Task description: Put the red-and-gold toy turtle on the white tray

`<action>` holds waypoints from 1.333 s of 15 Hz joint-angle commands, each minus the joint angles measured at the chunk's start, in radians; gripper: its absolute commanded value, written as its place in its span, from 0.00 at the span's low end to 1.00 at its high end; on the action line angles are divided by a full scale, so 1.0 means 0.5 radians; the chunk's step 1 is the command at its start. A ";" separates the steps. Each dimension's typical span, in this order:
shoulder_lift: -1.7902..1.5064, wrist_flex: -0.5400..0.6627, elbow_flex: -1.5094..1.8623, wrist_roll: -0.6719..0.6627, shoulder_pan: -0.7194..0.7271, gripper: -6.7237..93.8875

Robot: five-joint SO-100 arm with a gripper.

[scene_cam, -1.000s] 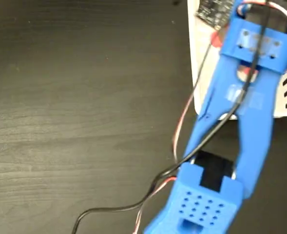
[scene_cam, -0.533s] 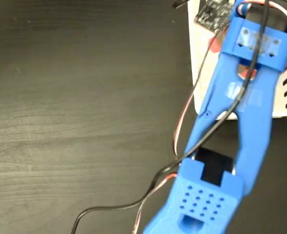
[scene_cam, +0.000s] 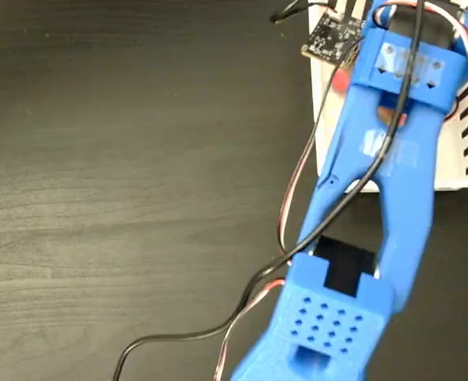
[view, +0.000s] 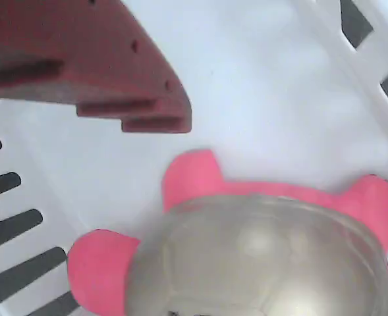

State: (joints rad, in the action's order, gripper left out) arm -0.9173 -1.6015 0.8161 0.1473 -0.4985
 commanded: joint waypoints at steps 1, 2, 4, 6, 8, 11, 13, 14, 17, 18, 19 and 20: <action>-0.172 -0.021 0.000 0.003 0.012 0.62; -0.218 -0.018 0.000 0.006 0.009 0.62; -0.383 0.021 0.012 0.012 0.012 0.62; -0.675 0.178 0.150 0.003 0.046 0.60; -1.034 0.436 0.482 0.009 0.169 0.31; -1.592 0.930 1.147 0.071 0.491 0.07; -1.960 1.301 1.641 0.058 0.706 0.07; -2.166 1.460 1.917 0.043 0.807 0.07; -2.703 1.792 2.672 -0.003 1.034 0.07; -2.859 1.856 2.893 -0.015 1.089 0.07; -3.013 1.896 3.108 -0.046 1.120 0.07; -3.163 1.914 3.298 -0.074 1.132 0.07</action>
State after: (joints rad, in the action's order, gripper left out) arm -2.3332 -0.6734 2.3547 0.1197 0.0383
